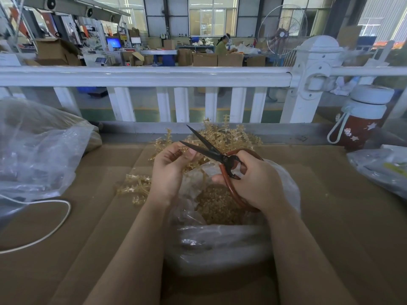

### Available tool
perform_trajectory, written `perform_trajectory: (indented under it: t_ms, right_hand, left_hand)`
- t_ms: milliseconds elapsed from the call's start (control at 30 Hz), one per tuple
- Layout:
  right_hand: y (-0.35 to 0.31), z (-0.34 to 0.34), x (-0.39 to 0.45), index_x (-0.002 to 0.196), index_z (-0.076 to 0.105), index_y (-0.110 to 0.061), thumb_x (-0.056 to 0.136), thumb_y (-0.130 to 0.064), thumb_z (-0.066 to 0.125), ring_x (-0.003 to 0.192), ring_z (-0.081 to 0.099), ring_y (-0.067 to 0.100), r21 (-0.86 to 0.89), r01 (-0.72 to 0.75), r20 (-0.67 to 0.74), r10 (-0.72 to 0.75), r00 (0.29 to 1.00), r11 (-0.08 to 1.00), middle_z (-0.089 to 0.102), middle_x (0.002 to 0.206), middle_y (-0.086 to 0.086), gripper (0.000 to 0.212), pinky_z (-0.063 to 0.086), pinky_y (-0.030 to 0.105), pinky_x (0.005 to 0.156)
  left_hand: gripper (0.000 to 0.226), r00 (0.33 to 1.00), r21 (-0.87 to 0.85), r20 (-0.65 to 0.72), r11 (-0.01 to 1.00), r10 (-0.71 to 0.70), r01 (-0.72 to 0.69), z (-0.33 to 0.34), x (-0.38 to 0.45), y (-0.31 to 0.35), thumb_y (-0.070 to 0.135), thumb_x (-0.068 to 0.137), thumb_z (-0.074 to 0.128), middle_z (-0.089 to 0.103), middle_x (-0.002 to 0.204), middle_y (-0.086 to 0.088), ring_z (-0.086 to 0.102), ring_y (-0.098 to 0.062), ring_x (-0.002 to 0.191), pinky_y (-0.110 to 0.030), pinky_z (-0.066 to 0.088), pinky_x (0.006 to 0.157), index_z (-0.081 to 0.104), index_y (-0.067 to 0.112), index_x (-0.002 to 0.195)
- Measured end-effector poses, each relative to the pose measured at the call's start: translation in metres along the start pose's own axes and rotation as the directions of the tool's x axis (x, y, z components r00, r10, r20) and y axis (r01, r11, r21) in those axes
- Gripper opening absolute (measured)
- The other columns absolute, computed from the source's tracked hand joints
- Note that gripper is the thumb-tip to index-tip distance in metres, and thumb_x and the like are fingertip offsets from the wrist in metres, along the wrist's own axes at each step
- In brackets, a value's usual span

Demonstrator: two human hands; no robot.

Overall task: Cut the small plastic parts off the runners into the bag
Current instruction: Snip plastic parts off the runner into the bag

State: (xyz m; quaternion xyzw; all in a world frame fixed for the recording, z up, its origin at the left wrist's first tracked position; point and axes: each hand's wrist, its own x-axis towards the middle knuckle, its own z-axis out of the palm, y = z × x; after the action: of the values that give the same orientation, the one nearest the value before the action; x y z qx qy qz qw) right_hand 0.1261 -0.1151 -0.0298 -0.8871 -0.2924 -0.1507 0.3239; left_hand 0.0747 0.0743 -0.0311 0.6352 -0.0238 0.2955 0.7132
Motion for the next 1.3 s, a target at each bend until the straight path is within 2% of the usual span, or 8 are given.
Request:
perform_trajectory:
  t_ms: [233,400,467,600,733,800,1100,1300]
  right_hand:
    - [-0.006,-0.009,-0.003,0.096,0.053,-0.04,0.076,-0.073,0.068,0.071,0.052,-0.01,0.034,0.007,-0.043,-0.005,0.999,0.999,0.057,0.082,-0.028,0.042,0.036,-0.005,0.069]
    - [0.0,0.003,0.001,0.1,0.06,-0.032,0.07,-0.085,0.056,0.084,0.063,0.006,0.002,-0.011,0.002,0.011,1.0,1.0,0.069,0.092,-0.016,0.061,0.052,0.02,0.071]
    - [0.002,0.005,0.001,0.101,0.062,-0.032,0.068,-0.088,0.053,0.083,0.062,0.005,-0.011,-0.007,0.007,0.007,1.0,1.0,0.067,0.091,-0.017,0.066,0.053,0.023,0.071]
    - [-0.001,0.002,0.0,0.101,0.063,-0.032,0.071,-0.082,0.06,0.083,0.06,0.003,-0.024,-0.008,0.026,0.008,1.0,1.0,0.066,0.089,-0.019,0.058,0.05,0.02,0.072]
    - [-0.009,-0.009,-0.002,0.099,0.061,-0.039,0.076,-0.081,0.061,0.068,0.042,-0.017,-0.134,0.025,0.022,-0.023,0.999,0.991,0.046,0.072,-0.032,0.048,0.037,-0.001,0.062]
    - [-0.012,-0.013,-0.004,0.101,0.063,-0.039,0.077,-0.08,0.061,0.064,0.035,-0.019,-0.143,0.025,0.028,-0.021,0.999,0.989,0.04,0.07,-0.034,0.047,0.028,-0.009,0.074]
    - [-0.017,-0.015,-0.004,0.095,0.067,-0.036,0.077,-0.078,0.063,0.058,0.039,-0.016,-0.135,-0.001,0.026,0.005,1.0,0.991,0.042,0.063,-0.031,0.046,0.029,-0.008,0.073]
    - [-0.017,-0.016,-0.004,0.1,0.066,-0.039,0.077,-0.076,0.065,0.059,0.042,-0.016,-0.117,-0.014,0.053,0.02,0.998,0.993,0.042,0.065,-0.031,0.044,0.027,-0.009,0.072]
  left_hand:
    - [0.008,0.998,0.008,-0.055,1.0,-0.02,0.021,0.001,-0.001,0.001,0.007,0.089,0.068,0.075,0.087,0.0,0.07,-0.017,0.085,-0.031,0.053,0.084,0.072,0.013,0.089]
    - [0.029,1.0,0.054,-0.017,0.999,-0.007,0.008,0.005,-0.003,0.005,-0.002,0.089,0.065,0.075,0.082,0.003,0.07,-0.012,0.081,-0.021,0.053,0.074,0.075,0.022,0.076]
    - [0.029,1.0,0.052,0.008,0.999,-0.007,0.007,0.006,-0.004,0.006,-0.007,0.088,0.061,0.075,0.081,0.002,0.069,-0.012,0.081,-0.02,0.053,0.074,0.074,0.016,0.078]
    - [0.025,0.999,0.045,0.02,0.999,-0.03,0.029,0.007,-0.005,0.005,-0.01,0.087,0.058,0.074,0.078,0.002,0.069,-0.011,0.077,-0.02,0.053,0.071,0.072,0.01,0.08]
    - [0.022,0.999,0.009,0.031,0.999,-0.043,0.043,0.006,-0.004,0.004,-0.01,0.087,0.058,0.073,0.076,0.001,0.068,-0.01,0.074,-0.02,0.052,0.069,0.071,0.007,0.081]
    - [0.024,0.998,0.003,0.04,0.999,-0.041,0.041,0.004,-0.004,0.003,-0.008,0.088,0.06,0.072,0.077,0.001,0.067,-0.012,0.076,-0.021,0.052,0.071,0.072,0.01,0.079]
    - [0.028,0.996,-0.021,0.047,0.997,-0.079,0.08,0.003,-0.004,0.001,-0.001,0.093,0.058,0.068,0.075,-0.002,0.063,-0.019,0.077,-0.034,0.052,0.083,0.072,0.017,0.077]
    - [0.009,1.0,0.008,0.02,1.0,0.016,-0.016,0.005,-0.006,0.003,0.003,0.096,0.058,0.064,0.074,-0.003,0.061,-0.012,0.069,-0.022,0.052,0.069,0.065,0.005,0.091]
